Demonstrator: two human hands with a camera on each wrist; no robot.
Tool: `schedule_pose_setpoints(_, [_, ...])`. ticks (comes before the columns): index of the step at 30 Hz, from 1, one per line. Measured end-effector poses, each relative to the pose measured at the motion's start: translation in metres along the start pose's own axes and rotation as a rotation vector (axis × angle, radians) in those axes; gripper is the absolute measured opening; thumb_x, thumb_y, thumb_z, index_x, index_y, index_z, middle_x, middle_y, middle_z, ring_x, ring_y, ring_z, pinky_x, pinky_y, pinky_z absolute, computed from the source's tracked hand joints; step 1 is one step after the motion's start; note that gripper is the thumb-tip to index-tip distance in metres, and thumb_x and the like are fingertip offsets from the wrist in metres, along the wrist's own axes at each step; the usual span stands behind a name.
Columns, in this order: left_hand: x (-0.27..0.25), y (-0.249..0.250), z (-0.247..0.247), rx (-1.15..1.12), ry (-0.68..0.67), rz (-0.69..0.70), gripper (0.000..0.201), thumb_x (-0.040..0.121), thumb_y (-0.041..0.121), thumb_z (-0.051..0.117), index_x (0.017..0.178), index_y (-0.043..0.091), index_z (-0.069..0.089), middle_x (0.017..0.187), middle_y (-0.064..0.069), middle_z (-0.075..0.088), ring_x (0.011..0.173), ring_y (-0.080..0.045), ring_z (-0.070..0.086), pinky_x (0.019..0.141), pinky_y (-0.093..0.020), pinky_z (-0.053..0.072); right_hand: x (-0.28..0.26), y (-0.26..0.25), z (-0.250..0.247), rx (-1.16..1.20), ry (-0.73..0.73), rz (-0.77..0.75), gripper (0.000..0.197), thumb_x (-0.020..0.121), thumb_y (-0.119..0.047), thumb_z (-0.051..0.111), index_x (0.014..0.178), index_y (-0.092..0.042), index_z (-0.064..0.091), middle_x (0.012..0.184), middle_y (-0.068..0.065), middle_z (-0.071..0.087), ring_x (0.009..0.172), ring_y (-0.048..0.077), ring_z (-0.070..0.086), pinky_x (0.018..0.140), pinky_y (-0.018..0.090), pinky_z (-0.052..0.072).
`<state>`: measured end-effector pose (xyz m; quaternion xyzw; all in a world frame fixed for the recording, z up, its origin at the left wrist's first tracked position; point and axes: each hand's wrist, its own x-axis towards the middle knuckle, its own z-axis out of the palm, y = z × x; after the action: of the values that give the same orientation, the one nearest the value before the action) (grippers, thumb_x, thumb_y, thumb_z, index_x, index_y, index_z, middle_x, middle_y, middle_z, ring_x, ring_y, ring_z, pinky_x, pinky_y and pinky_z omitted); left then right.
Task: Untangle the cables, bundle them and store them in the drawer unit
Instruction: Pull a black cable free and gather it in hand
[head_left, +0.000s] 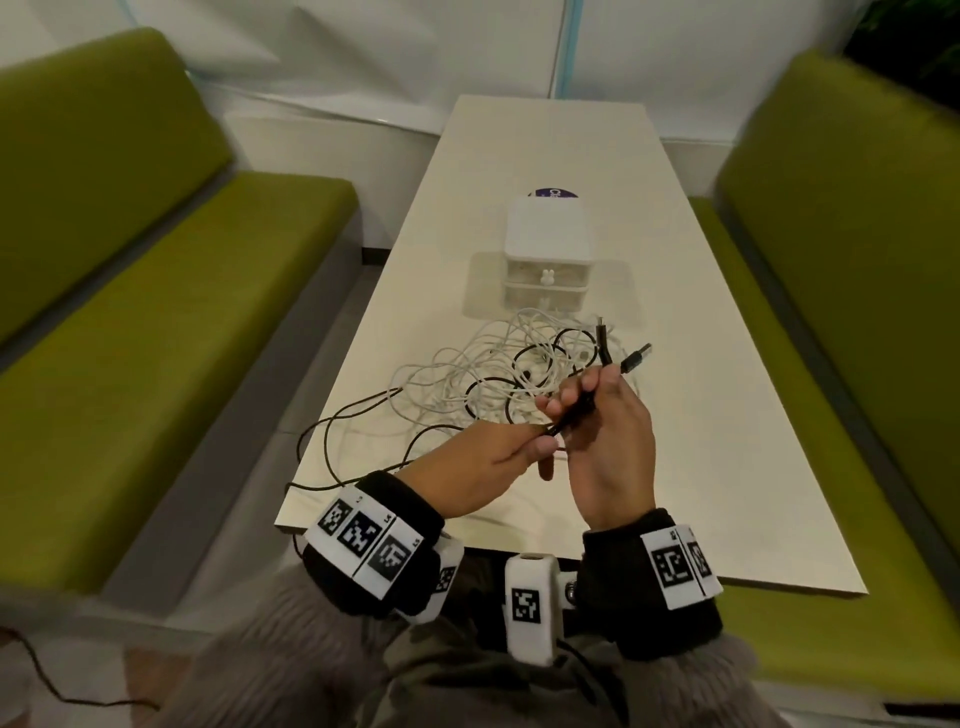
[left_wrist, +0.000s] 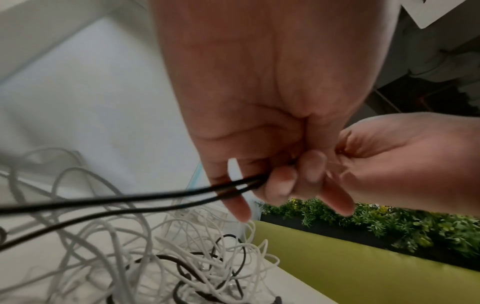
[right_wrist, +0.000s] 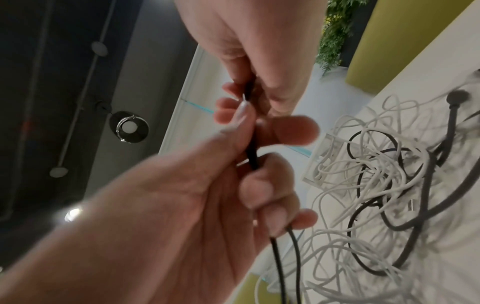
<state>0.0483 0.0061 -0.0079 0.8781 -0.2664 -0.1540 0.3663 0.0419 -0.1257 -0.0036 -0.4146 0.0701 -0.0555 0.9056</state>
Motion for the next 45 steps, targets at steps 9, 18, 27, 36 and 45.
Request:
schedule_pose_setpoints(9, [-0.009,-0.032,-0.005,0.217,0.022,0.025,0.051,0.094,0.051,0.027,0.115,0.023,0.064,0.090,0.007,0.064,0.087,-0.010,0.041,0.085,-0.026,0.035,0.000,-0.001,-0.004,0.080,0.080,-0.021,0.031,0.104,-0.024,0.032,0.085,-0.010,0.053,0.056,-0.004,0.045,0.048,0.010,0.042,0.057,0.024,0.050])
schedule_pose_setpoints(18, [-0.016,-0.039,-0.001,0.239,0.010,0.017,0.032,0.100,0.032,0.034,0.097,0.019,0.063,0.073,0.014,0.051,0.080,-0.006,0.036,0.073,-0.017,0.029,0.006,-0.009,-0.012,0.111,0.215,-0.033,0.030,0.105,-0.030,0.030,0.081,-0.018,0.043,0.050,-0.009,0.030,0.042,0.006,0.023,0.040,0.018,0.021])
schedule_pose_setpoints(27, [-0.036,-0.085,-0.019,0.331,0.026,-0.247,0.054,0.073,0.080,0.006,0.067,0.034,0.032,0.072,0.012,0.042,0.086,-0.007,0.032,0.084,-0.033,0.032,0.010,-0.024,-0.023,0.033,0.308,-0.098,0.045,0.101,-0.048,0.032,0.065,-0.021,0.026,0.050,-0.006,0.020,0.043,0.011,0.015,0.041,0.021,0.016])
schedule_pose_setpoints(36, [-0.022,-0.069,-0.007,0.273,-0.238,-0.290,0.033,0.097,0.050,0.028,0.091,0.026,0.050,0.097,0.003,0.053,0.100,-0.018,0.042,0.093,-0.042,0.039,0.019,-0.026,-0.049,0.018,0.469,-0.184,0.032,0.104,-0.029,0.036,0.082,-0.014,0.052,0.048,-0.009,0.035,0.041,0.005,0.029,0.041,0.018,0.026])
schedule_pose_setpoints(45, [0.055,0.006,-0.041,0.327,0.008,-0.006,0.024,0.098,0.028,0.041,0.107,0.013,0.057,0.103,-0.002,0.060,0.095,-0.018,0.054,0.079,-0.030,0.041,0.023,-0.013,-0.060,-0.025,0.581,-0.171,0.034,0.102,-0.031,0.038,0.072,-0.017,0.042,0.046,-0.010,0.031,0.039,0.006,0.025,0.038,0.019,0.025])
